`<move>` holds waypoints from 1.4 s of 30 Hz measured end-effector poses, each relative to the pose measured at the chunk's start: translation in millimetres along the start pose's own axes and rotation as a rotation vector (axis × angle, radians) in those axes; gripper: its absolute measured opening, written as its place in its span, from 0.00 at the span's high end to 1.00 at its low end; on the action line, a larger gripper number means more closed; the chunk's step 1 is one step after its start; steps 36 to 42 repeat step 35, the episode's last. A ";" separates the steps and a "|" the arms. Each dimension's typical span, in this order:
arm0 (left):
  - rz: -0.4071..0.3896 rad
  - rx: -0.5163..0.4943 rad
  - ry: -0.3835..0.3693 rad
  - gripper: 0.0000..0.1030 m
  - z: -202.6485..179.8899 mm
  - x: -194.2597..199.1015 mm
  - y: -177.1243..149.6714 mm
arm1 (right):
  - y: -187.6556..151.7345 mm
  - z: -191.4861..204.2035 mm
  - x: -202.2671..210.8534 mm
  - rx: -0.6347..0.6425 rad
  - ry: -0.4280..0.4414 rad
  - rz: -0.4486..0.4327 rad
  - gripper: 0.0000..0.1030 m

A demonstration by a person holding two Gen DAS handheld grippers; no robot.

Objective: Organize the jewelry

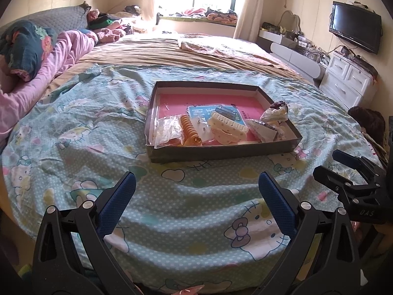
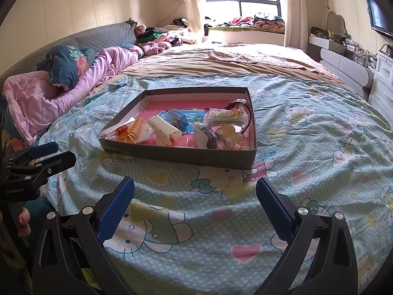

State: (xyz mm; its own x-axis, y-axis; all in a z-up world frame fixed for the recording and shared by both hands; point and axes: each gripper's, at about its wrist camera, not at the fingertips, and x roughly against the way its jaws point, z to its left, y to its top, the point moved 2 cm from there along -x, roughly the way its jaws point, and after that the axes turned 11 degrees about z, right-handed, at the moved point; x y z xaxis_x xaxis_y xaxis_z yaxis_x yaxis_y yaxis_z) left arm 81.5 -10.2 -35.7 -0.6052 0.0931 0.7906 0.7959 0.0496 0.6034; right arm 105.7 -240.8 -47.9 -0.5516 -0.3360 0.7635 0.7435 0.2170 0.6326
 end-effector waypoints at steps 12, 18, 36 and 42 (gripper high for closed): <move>0.011 0.017 -0.009 0.09 4.5 -0.4 1.6 | 0.8 -1.5 -2.4 -0.002 -0.005 0.007 0.04; 0.018 0.034 -0.013 0.09 7.8 -0.4 4.1 | 3.3 -7.4 -3.9 -0.011 -0.014 0.007 0.04; 0.093 0.287 0.091 0.09 121.4 -49.6 66.5 | 59.4 -159.3 -44.8 -0.211 -0.243 0.014 0.04; 0.093 0.287 0.091 0.09 121.4 -49.6 66.5 | 59.4 -159.3 -44.8 -0.211 -0.243 0.014 0.04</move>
